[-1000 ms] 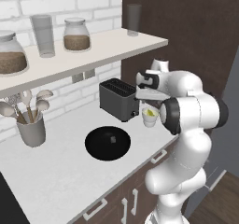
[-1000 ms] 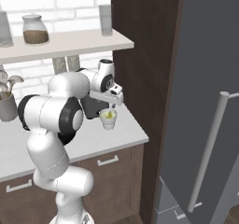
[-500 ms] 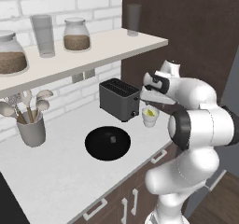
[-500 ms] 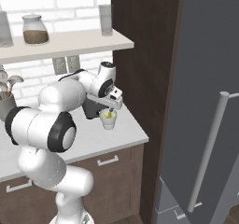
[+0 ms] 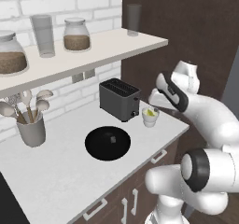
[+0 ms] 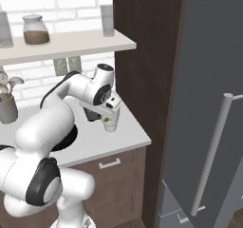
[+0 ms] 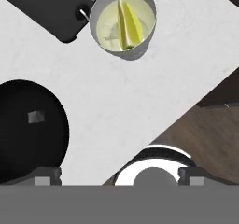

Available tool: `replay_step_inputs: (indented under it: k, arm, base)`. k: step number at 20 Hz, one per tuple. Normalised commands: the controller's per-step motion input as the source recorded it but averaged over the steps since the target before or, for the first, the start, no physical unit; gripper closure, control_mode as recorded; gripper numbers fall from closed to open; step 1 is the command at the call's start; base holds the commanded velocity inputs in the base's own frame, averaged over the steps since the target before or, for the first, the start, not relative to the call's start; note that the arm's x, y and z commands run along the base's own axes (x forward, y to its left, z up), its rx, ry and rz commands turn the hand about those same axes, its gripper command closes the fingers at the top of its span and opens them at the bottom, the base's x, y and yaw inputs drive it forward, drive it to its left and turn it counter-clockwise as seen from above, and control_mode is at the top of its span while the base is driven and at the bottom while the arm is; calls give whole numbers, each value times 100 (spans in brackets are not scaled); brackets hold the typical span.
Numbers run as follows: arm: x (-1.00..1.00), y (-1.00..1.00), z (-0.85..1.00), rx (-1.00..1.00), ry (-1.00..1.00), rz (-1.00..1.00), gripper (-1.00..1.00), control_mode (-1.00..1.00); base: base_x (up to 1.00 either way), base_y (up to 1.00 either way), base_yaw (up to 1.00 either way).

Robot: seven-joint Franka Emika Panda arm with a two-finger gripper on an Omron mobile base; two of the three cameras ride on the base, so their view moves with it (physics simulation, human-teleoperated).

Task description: Grab a lemon wedge from the fridge and one ice cube from the ice bowl, and put them in the glass of lemonade.

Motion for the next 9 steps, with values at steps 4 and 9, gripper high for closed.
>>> replay_step_inputs:
  k: [4, 9]
  arm:
    - [-86, 0, 71, -2, 19, 0, -100, -100]
    - [-86, 0, 38, 0, 9, 2, -100, -100]
  base:
    - [0, 0, 0]
    - [0, 0, 0]
